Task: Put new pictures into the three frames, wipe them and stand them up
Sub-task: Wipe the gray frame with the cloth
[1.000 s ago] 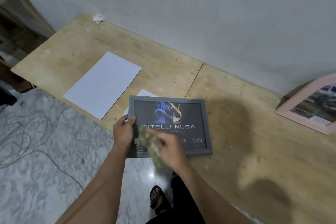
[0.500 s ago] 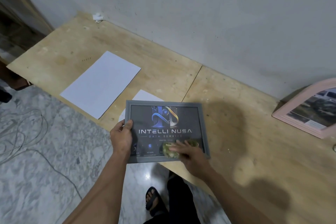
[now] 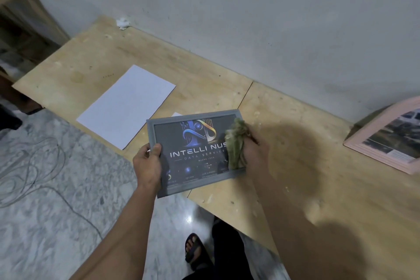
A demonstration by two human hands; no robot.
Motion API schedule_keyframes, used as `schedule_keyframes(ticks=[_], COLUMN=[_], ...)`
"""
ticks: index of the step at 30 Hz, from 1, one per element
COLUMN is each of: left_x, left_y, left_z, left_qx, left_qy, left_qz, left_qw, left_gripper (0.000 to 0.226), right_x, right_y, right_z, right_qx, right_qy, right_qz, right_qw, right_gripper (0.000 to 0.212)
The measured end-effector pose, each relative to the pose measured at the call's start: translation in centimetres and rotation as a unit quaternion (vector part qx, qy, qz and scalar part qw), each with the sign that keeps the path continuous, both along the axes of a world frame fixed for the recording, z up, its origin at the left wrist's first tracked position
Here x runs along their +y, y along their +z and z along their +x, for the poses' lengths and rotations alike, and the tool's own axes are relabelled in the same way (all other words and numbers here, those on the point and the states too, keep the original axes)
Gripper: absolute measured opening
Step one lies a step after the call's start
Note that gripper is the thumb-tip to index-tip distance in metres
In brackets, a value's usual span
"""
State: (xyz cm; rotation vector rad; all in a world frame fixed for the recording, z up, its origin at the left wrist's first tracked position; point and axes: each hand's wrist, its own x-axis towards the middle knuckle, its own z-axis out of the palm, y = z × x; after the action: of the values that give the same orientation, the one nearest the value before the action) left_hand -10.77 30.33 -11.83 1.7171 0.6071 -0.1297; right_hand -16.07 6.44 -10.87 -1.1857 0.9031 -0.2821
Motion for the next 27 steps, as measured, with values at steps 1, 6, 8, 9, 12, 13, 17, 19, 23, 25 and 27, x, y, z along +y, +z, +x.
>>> schedule_keyframes(ticks=[1,6,8,9,12,13,17,19,23,25,27], left_x=[0.1,-0.6,-1.1,-1.3,-1.7,-1.7,-1.9,-2.0,-1.6,-1.8,-2.1], left_y=[0.2,1.2,1.5,1.8,1.8,1.5,0.7,0.6,0.3,0.3,0.5], left_z=[0.0,0.1,0.2,0.3,0.2,-0.1,-1.8,-2.2,-1.5,-1.2,-1.1], left_qx=[-0.002,-0.009,-0.017,-0.022,-0.026,-0.025,0.025,0.05,0.06,0.059,0.054], left_qy=[0.003,0.009,-0.006,-0.019,-0.118,-0.148,-0.151,-0.132,-0.136,-0.132,-0.129], left_qz=[0.001,-0.025,-0.017,-0.009,0.03,0.041,0.03,0.0,-0.025,-0.032,-0.038], left_qw=[1.0,1.0,1.0,1.0,0.992,0.988,0.988,0.99,0.989,0.989,0.989], left_gripper=[0.009,0.01,0.012,0.013,0.013,0.012,0.016,0.018,0.017,0.017,0.016], right_x=[-0.5,-2.3,-1.9,-1.6,-1.5,-1.6,-3.1,-4.1,-5.0,-3.3,-0.4], right_y=[0.4,1.3,1.6,1.8,2.8,3.0,3.3,2.6,-0.9,-2.9,-4.7], right_z=[0.4,1.8,2.2,2.5,4.1,4.8,5.9,4.5,0.5,-0.5,-0.4], right_qx=[-0.026,-0.098,-0.097,-0.098,-0.095,-0.094,-0.018,0.04,0.187,0.237,0.194], right_qy=[-0.073,-0.157,-0.128,-0.12,-0.123,-0.132,-0.153,-0.163,-0.102,0.014,0.084], right_qz=[0.072,0.15,0.147,0.16,0.168,0.153,-0.08,-0.175,-0.302,-0.371,-0.453], right_qw=[0.994,0.971,0.976,0.975,0.974,0.975,0.985,0.97,0.929,0.898,0.866], right_gripper=[0.036,0.03,0.032,0.033,0.034,0.035,0.041,0.041,0.039,0.047,0.054])
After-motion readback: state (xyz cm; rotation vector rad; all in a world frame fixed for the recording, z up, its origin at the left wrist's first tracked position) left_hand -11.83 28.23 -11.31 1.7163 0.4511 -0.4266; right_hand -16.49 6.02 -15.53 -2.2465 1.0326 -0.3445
